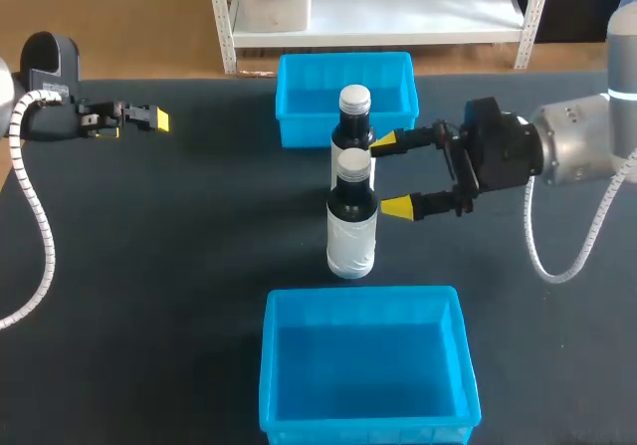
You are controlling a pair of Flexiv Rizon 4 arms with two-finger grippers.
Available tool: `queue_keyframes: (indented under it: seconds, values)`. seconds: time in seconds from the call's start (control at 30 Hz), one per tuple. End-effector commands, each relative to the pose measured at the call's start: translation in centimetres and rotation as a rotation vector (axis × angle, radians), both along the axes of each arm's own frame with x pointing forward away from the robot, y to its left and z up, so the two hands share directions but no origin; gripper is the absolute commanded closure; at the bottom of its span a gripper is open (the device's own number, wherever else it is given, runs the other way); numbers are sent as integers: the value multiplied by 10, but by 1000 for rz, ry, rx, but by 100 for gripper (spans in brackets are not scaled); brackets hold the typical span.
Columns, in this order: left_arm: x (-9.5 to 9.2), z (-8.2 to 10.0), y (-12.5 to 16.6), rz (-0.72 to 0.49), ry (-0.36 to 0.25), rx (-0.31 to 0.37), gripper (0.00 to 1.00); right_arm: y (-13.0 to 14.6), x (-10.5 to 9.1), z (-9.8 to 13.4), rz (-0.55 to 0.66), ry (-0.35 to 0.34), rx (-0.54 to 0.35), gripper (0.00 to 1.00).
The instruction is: Pick up the bottle, and place it in the far bin if it is heavy, or in the near bin if it is light.
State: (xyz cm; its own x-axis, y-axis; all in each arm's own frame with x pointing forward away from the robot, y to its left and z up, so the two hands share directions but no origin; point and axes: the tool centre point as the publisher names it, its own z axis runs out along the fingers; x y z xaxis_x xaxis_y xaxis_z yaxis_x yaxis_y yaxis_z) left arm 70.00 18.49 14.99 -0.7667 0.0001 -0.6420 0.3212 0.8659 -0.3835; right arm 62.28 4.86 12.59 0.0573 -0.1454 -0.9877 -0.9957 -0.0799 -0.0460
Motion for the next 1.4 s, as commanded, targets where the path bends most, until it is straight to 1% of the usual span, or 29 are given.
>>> queue_keyframes:
  seconds: [0.03, 0.37, 0.77, 1.1, 1.4]
  values:
    - [0, 0, 0, 0, 0, 0, 0, 9, -4, 2, 1, -1, -23, 0]
    - [0, 0, 0, 0, 0, 0, 0, 20, -11, 2, 9, 0, -81, 0]
    - [0, 0, 0, 0, 0, 0, 0, 31, -18, 2, -40, -6, -156, 0]
    - [0, 0, 0, 0, 0, 0, 0, 36, -20, 1, -80, 34, -199, 0]
    - [0, 0, 0, 0, 0, 0, 0, 39, -21, 0, -113, 44, -242, 0]
